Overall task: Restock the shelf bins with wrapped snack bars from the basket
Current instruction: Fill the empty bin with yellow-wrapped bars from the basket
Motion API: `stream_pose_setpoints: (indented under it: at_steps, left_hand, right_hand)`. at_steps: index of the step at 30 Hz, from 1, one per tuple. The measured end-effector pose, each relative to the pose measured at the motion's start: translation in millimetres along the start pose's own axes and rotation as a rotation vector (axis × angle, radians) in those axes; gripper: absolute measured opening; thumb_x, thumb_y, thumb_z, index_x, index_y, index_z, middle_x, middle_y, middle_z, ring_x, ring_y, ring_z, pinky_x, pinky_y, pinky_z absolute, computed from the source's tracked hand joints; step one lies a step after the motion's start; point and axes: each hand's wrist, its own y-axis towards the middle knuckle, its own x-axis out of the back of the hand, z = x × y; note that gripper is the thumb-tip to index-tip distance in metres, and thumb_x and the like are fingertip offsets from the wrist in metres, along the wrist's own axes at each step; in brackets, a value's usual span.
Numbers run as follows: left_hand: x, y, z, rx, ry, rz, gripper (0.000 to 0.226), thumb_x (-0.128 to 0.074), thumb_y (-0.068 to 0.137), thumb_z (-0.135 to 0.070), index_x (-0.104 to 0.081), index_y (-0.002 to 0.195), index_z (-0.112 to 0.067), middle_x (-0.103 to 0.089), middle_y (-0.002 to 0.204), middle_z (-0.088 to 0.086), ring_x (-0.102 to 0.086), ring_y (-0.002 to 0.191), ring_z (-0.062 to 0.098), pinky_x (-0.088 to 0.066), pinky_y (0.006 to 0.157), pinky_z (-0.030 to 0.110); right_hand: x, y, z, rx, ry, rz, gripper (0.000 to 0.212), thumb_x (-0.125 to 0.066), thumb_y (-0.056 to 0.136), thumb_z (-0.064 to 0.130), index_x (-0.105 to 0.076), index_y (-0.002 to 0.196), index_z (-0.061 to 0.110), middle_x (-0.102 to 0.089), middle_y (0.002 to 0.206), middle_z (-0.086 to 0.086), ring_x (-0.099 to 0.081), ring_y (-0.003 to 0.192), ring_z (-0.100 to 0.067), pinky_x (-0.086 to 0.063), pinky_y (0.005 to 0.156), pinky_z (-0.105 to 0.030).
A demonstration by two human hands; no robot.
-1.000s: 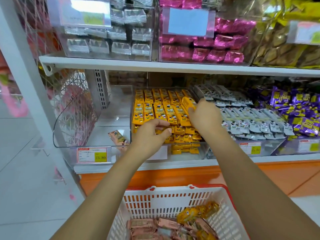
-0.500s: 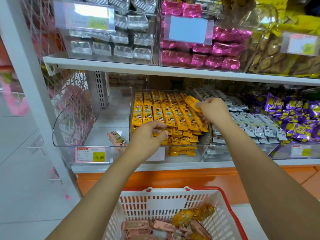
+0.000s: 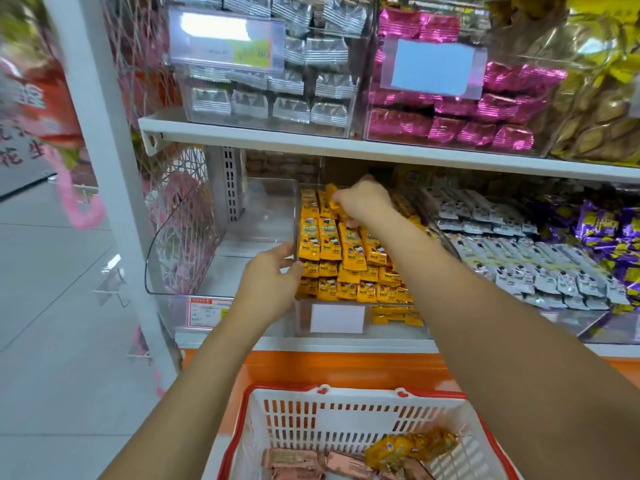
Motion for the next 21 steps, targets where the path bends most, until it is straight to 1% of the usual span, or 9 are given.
stream_pose_setpoints:
  at_steps: [1, 3, 5, 10, 13, 16, 18, 19, 21]
  left_hand:
    - [0, 1, 2, -0.005, -0.023, 0.008, 0.034, -0.049, 0.097, -0.013, -0.06, 0.123, -0.031, -0.068, 0.111, -0.004, -0.061, 0.106, 0.01, -0.049, 0.081, 0.024]
    - [1, 2, 4, -0.015, -0.058, 0.023, 0.035, -0.05, 0.096, -0.014, -0.059, 0.124, -0.034, -0.068, 0.111, -0.005, -0.061, 0.105, 0.01, -0.049, 0.08, 0.025]
    - [1, 4, 7, -0.028, -0.085, 0.032, 0.036, -0.052, 0.096, -0.017, -0.058, 0.125, -0.037, -0.068, 0.111, -0.004, -0.062, 0.099, 0.012, -0.05, 0.081, 0.032]
    - [5, 5, 13, -0.015, -0.091, 0.03, 0.036, -0.055, 0.095, -0.021, -0.057, 0.128, -0.036, -0.065, 0.115, -0.005, -0.059, 0.11, 0.011, -0.054, 0.087, 0.039]
    - [7, 7, 15, -0.025, -0.094, 0.047, 0.038, -0.055, 0.095, -0.022, -0.056, 0.13, -0.035, -0.065, 0.119, -0.007, -0.057, 0.113, 0.008, -0.053, 0.09, 0.035]
    - [8, 8, 18, -0.057, -0.077, 0.057, 0.038, -0.055, 0.095, -0.022, -0.056, 0.131, -0.035, -0.065, 0.119, -0.008, -0.057, 0.114, 0.005, -0.049, 0.09, 0.028]
    - [7, 7, 20, -0.071, -0.085, 0.061, 0.036, -0.055, 0.095, -0.021, -0.058, 0.127, -0.036, -0.067, 0.116, -0.009, -0.059, 0.112, 0.005, -0.048, 0.089, 0.026]
    - [7, 5, 20, -0.077, -0.096, 0.054, 0.034, -0.055, 0.094, -0.022, -0.06, 0.123, -0.038, -0.069, 0.112, -0.01, -0.061, 0.108, 0.006, -0.05, 0.088, 0.029]
    - [6, -1, 22, -0.112, -0.076, -0.01, 0.026, -0.054, 0.093, -0.022, -0.067, 0.113, -0.033, -0.072, 0.097, -0.01, -0.065, 0.095, 0.008, -0.055, 0.081, 0.034]
  right_hand:
    - [-8, 5, 4, 0.019, -0.043, -0.023, 0.038, -0.054, 0.094, 0.034, -0.052, 0.119, 0.006, -0.062, 0.095, -0.006, -0.065, 0.097, -0.025, -0.054, 0.085, -0.034]
    - [-23, 13, 10, 0.057, -0.088, -0.058, 0.039, -0.057, 0.092, 0.032, -0.048, 0.123, 0.011, -0.06, 0.115, -0.01, -0.059, 0.109, -0.029, -0.048, 0.082, -0.034]
    - [-35, 20, 16, 0.102, -0.092, -0.058, 0.04, -0.062, 0.089, 0.027, -0.048, 0.122, 0.011, -0.059, 0.12, -0.011, -0.057, 0.112, -0.03, -0.046, 0.08, -0.032]
    - [-48, 28, 25, 0.124, -0.061, -0.01, 0.042, -0.07, 0.084, 0.028, -0.053, 0.12, 0.012, -0.061, 0.119, -0.01, -0.059, 0.109, -0.029, -0.048, 0.079, -0.032]
    - [-48, 31, 24, 0.118, -0.042, 0.017, 0.046, -0.069, 0.086, 0.032, -0.051, 0.124, 0.013, -0.059, 0.122, -0.008, -0.057, 0.11, -0.027, -0.045, 0.076, -0.029]
    - [-44, 23, 22, 0.156, -0.103, -0.019, 0.053, -0.066, 0.086, 0.045, -0.05, 0.125, 0.013, -0.057, 0.125, -0.01, -0.056, 0.113, -0.027, -0.046, 0.079, -0.031]
    - [-39, 11, 22, 0.19, -0.17, -0.07, 0.057, -0.062, 0.087, 0.05, -0.048, 0.127, 0.013, -0.05, 0.129, -0.012, -0.055, 0.114, -0.029, -0.047, 0.083, -0.033]
    - [-34, 2, 22, 0.21, -0.202, -0.104, 0.055, -0.061, 0.088, 0.049, -0.048, 0.126, 0.012, -0.049, 0.128, -0.012, -0.056, 0.112, -0.029, -0.048, 0.083, -0.034]
    - [-21, -23, 20, 0.258, -0.251, -0.163, 0.036, -0.061, 0.09, 0.04, -0.056, 0.111, 0.012, -0.058, 0.109, -0.007, -0.06, 0.1, -0.026, -0.048, 0.074, -0.033]
